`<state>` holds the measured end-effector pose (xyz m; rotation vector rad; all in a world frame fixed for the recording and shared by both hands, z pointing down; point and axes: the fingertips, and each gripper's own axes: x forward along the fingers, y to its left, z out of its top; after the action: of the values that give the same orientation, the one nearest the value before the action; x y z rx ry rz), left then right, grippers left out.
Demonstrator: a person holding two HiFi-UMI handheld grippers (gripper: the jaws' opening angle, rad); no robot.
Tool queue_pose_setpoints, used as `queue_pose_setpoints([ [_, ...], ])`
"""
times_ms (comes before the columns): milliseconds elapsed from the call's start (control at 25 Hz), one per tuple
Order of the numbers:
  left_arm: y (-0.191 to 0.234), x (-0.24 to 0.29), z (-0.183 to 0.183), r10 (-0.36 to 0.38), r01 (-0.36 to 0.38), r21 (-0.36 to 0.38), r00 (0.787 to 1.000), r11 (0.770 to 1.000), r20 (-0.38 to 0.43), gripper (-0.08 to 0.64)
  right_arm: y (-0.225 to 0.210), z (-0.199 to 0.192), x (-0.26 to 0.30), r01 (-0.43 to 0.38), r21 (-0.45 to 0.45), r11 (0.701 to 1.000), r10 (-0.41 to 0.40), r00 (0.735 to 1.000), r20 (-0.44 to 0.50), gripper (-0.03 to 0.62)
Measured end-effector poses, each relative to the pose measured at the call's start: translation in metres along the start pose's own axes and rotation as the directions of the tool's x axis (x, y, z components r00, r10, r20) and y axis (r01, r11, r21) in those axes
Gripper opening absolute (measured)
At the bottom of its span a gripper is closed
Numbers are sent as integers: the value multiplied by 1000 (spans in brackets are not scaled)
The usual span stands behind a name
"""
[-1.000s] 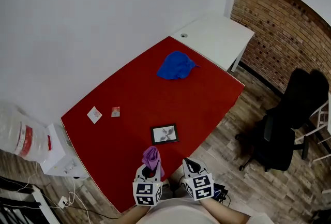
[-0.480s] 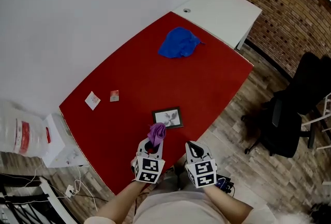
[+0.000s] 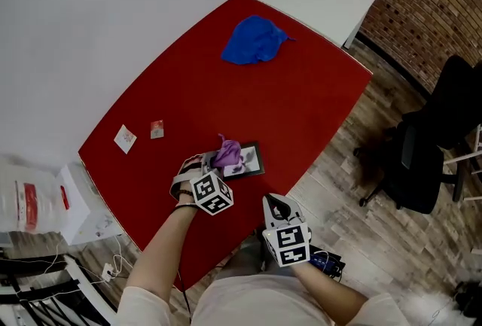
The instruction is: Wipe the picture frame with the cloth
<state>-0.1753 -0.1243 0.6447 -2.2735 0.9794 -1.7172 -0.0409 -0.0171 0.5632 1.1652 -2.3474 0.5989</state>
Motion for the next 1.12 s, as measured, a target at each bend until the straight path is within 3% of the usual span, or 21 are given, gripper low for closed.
queue_pose_setpoints([
  [280, 12, 45, -22, -31, 43, 106, 993, 993, -113, 61, -8, -9, -2, 7, 13, 1000, -7, 1000, -16, 3],
  [680, -30, 30, -21, -63, 76, 126, 992, 989, -108, 61, -7, -14, -2, -5, 15, 1000, 5, 1000, -18, 3],
  [920, -81, 1, -27, -102, 128, 214, 987, 968, -125, 61, -3, -18, 0, -21, 19, 1000, 21, 1000, -21, 3],
  [1120, -82, -2, -23, -99, 124, 221, 988, 967, -117, 61, -4, -20, -1, -21, 18, 1000, 21, 999, -24, 3],
])
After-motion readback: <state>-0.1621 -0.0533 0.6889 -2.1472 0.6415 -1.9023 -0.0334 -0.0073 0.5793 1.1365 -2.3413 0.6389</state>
